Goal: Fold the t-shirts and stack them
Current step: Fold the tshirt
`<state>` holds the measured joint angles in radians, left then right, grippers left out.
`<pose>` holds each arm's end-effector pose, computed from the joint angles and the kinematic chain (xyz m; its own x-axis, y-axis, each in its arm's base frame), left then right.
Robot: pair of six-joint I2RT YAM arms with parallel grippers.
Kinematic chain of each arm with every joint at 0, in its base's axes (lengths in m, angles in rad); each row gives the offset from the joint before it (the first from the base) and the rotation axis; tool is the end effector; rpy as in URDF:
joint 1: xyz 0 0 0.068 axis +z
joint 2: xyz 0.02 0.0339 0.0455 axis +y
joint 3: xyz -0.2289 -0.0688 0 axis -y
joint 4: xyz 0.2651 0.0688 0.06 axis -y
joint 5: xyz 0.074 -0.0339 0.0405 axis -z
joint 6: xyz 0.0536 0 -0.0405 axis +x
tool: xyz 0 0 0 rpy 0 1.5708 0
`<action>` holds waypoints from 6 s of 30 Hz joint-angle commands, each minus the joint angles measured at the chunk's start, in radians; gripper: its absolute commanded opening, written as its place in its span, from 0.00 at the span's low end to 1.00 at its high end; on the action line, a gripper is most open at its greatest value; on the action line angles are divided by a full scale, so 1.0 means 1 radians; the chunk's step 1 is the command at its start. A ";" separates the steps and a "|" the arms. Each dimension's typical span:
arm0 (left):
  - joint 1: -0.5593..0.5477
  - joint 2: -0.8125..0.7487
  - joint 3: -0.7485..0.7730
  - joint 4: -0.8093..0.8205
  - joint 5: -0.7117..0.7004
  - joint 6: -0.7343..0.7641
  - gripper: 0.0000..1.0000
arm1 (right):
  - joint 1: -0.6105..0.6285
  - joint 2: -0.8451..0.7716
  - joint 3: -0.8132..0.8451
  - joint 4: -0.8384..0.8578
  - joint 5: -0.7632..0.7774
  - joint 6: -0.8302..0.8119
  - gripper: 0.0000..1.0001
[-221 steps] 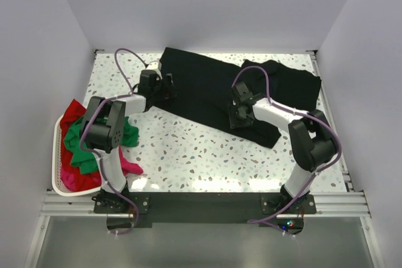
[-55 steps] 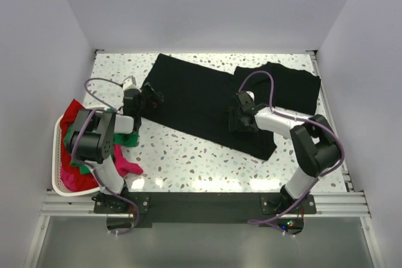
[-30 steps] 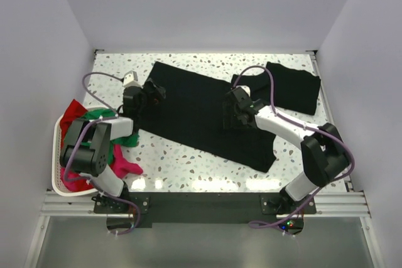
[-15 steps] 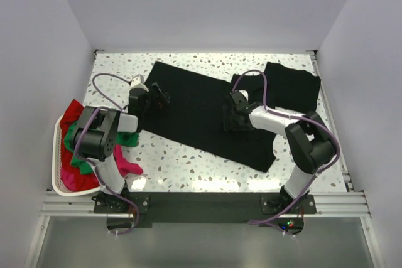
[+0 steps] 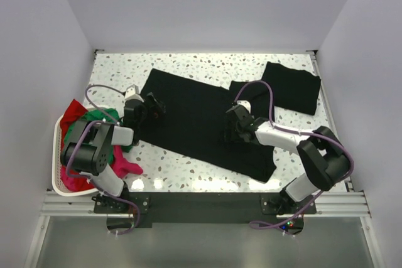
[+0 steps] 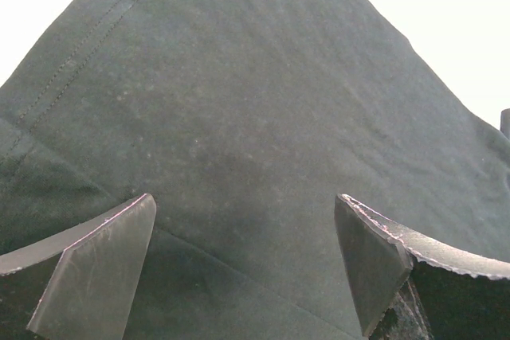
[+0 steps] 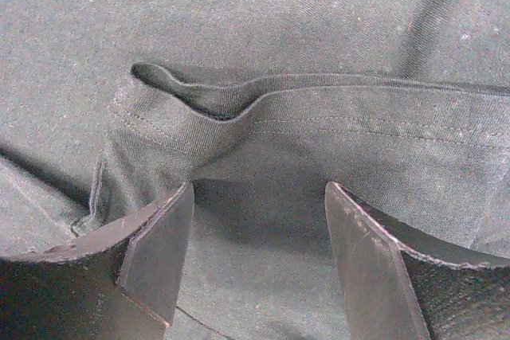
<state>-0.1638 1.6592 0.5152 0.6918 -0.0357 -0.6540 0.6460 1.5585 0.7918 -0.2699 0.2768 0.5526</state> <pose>0.3153 -0.0502 0.0693 -0.4220 -0.5465 -0.7234 -0.1581 0.8300 -0.5348 0.2593 0.1771 0.0936 -0.8306 0.0061 -0.5568 -0.0376 0.9970 0.0671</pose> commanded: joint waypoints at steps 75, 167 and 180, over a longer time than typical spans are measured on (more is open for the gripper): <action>0.067 0.076 0.427 -0.219 0.060 0.188 1.00 | -0.611 0.655 0.963 -0.077 -0.261 -0.275 0.13; 0.076 0.683 1.365 -0.655 0.060 0.378 0.00 | -0.631 0.518 1.012 -0.109 -0.280 -0.226 0.00; 0.096 0.535 1.147 -0.401 0.132 0.326 0.00 | -0.643 0.437 1.010 -0.112 -0.310 -0.232 0.00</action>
<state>-0.0879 2.3493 1.7779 0.1192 0.0761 -0.2985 0.0063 2.0903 1.8641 -0.4034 -0.0189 0.3214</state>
